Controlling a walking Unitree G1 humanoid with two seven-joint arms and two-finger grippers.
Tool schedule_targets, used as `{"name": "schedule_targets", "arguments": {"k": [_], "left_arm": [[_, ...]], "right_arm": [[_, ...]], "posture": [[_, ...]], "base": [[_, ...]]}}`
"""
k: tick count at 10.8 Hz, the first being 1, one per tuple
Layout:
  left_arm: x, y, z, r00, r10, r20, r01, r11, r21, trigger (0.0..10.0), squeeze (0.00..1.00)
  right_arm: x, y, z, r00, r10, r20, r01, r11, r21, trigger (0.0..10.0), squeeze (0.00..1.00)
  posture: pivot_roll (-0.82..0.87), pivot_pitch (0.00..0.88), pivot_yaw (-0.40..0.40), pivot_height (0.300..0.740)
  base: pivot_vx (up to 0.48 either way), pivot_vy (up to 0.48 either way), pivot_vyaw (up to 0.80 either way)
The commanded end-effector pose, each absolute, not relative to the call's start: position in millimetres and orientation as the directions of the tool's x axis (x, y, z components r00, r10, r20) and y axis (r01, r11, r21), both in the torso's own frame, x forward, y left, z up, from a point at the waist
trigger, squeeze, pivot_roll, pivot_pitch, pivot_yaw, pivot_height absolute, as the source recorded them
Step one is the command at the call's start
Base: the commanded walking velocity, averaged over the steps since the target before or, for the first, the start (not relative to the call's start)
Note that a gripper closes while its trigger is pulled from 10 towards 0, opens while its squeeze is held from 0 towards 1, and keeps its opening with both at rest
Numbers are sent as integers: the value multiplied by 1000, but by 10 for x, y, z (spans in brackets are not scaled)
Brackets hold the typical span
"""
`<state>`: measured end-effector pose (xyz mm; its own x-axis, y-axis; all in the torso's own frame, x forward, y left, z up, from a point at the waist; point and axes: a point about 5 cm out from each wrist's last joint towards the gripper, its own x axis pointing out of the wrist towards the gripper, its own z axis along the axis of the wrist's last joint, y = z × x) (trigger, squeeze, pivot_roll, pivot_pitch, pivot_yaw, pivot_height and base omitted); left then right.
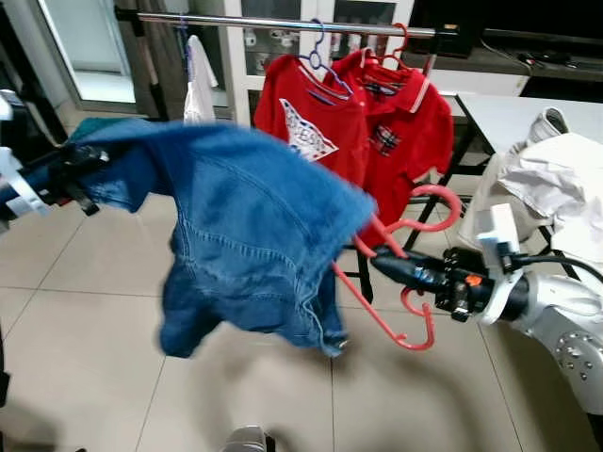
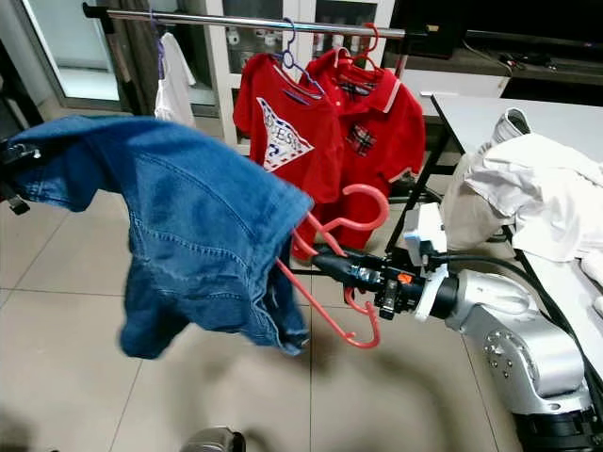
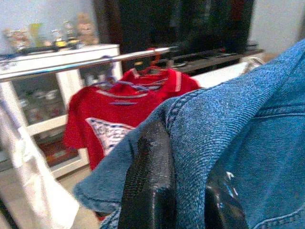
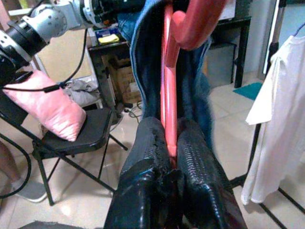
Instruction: Hang hanger
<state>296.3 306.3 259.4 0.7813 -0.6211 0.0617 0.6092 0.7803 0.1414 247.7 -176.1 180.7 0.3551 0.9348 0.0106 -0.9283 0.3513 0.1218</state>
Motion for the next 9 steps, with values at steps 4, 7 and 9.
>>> {"name": "schedule_targets", "arguments": {"k": [4,7,9], "left_arm": [[2997,3272,2564,884,-461,76,444,880,168,0,0],[3000,3161,2491,850,-526,23,515,839,175,10000,302],[2993,3145,2556,837,-545,45,529,828,189,10000,1000]], "right_arm": [[2466,-1773,1929,362,930,65,-930,355,92,10000,0],[2475,-1759,1944,360,930,72,-931,353,91,10000,0],[2484,-1748,1948,356,931,79,-933,349,92,10000,0]], "posture": [[159,27,30,740],[159,26,30,740],[161,26,30,740]], "base": [[0,0,0],[0,0,0],[0,0,0]]}}
